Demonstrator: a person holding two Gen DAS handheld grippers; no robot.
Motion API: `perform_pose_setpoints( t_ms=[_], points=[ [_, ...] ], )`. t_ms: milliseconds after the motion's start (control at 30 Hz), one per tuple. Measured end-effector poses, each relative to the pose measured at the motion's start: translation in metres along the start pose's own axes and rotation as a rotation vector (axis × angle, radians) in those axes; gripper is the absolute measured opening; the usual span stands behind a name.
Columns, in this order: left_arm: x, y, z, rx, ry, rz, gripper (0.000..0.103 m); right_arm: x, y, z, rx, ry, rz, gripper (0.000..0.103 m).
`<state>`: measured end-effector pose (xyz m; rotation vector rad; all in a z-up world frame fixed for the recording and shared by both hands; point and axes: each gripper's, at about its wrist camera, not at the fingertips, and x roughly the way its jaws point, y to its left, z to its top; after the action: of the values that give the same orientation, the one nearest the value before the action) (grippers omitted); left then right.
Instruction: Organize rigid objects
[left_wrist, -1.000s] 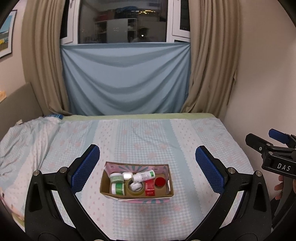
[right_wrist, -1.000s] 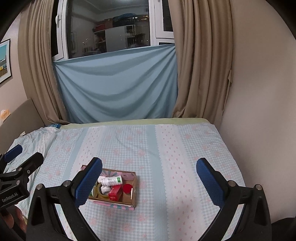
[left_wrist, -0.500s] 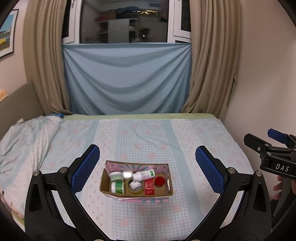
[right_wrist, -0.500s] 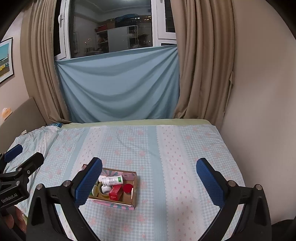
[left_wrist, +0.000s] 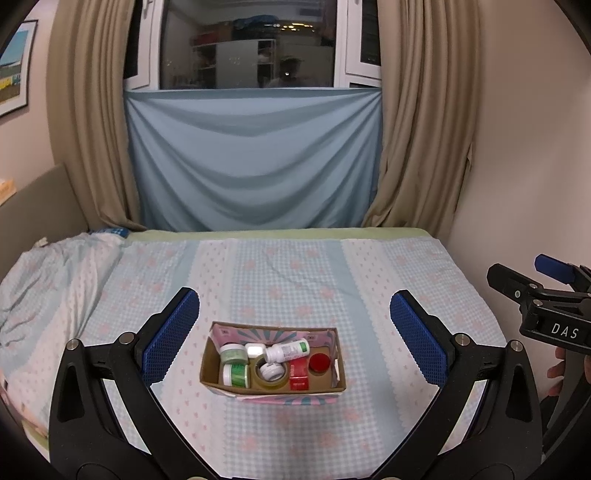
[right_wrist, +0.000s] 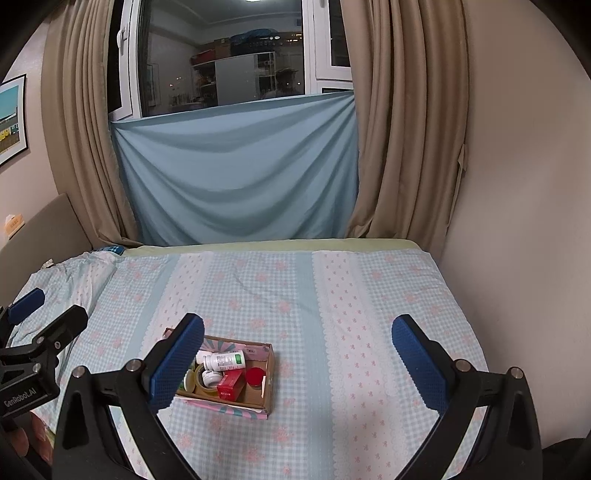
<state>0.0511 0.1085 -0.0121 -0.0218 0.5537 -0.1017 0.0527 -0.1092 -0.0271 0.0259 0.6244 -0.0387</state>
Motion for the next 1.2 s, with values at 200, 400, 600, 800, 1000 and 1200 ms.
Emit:
perform_pose_setpoints(
  t_ms=[200,400,600,800,1000,1200],
  points=[
    [-0.0001,-0.0008,0.0004,0.002,-0.001,0.004,0.103,0.0,-0.0005,-0.0001,0.003,0.002,-0.002,0.101],
    [0.001,0.0007,0.0002,0.001,0.0,0.003,0.103,0.0005,-0.0015,0.0005,0.004,0.003,-0.001,0.101],
    [0.0009,0.0016,0.0013,0.002,-0.002,0.005,0.103,0.0011,-0.0023,0.0009,0.004,0.003,0.0,0.101],
    [0.0029,0.0024,0.0007,0.011,-0.006,0.02,0.103,0.0021,-0.0018,0.0021,0.001,-0.001,-0.006,0.101],
    [-0.0033,0.0022,0.0009,0.008,-0.067,0.042,0.103,0.0024,-0.0008,0.0021,-0.001,-0.003,-0.009,0.101],
    [-0.0025,0.0025,0.0021,-0.007,-0.078,0.087,0.103,0.0054,0.0021,0.0026,-0.002,-0.012,-0.02,0.101]
  ],
)
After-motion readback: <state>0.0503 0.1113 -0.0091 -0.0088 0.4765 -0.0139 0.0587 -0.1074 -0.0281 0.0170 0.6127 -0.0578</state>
